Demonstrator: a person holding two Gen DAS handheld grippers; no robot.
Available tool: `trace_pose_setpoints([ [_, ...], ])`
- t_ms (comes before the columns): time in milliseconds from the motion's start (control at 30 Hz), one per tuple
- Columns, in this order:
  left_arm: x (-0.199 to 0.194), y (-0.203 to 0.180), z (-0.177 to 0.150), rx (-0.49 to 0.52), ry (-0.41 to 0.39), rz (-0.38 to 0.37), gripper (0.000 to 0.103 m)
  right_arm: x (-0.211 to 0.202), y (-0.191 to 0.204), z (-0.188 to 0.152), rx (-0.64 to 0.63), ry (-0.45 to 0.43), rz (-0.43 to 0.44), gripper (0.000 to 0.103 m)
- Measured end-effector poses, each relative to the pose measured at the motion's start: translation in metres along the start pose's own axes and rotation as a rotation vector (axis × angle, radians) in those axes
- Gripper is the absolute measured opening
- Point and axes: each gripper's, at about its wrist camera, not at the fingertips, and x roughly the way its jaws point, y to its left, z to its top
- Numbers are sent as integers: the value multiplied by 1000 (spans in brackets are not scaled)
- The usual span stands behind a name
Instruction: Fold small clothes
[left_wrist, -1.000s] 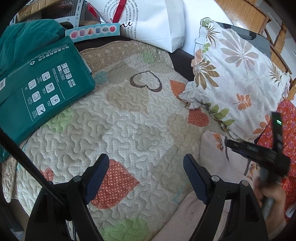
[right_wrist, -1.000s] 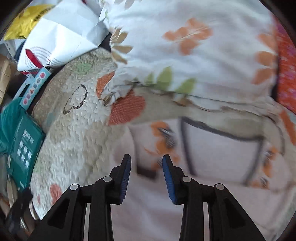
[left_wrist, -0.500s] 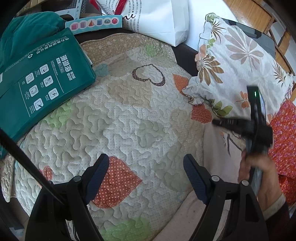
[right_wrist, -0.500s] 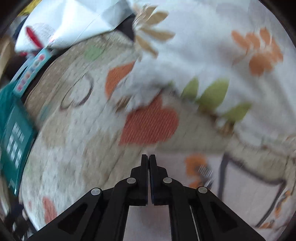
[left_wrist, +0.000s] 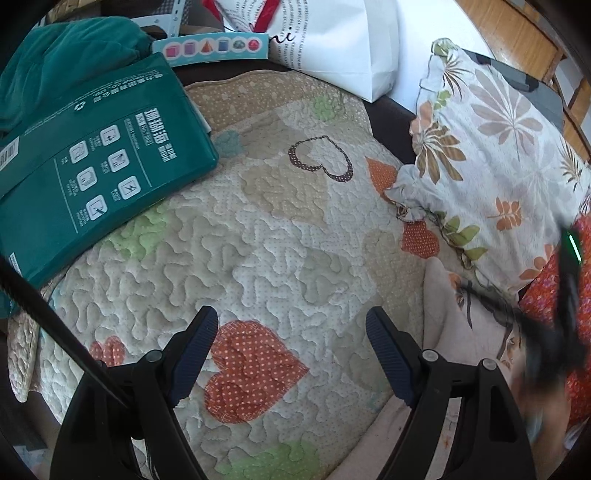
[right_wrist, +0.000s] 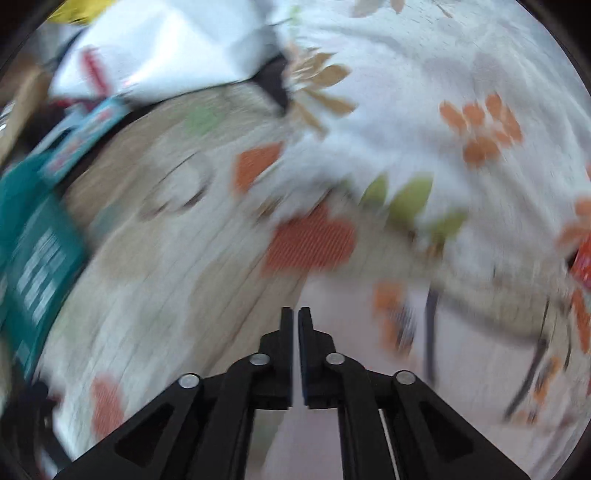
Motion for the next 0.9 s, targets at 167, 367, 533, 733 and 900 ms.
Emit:
trace_pose_setpoints([
  [167, -5, 11, -2, -31, 7, -19, 81, -25, 6, -77, 88, 20, 165, 54],
  [367, -6, 18, -4, -63, 8, -29, 81, 7, 5, -100, 202, 43, 63, 59],
  [533, -8, 19, -2, -54, -1, -26, 81, 35, 18, -82, 145, -24, -232, 7],
  [733, -16, 24, 3, -54, -35, -23, 81, 51, 49, -65, 107, -45, -11, 1],
  [900, -12, 27, 2, -56, -20, -13, 81, 74, 82, -56, 50, -19, 23, 2],
])
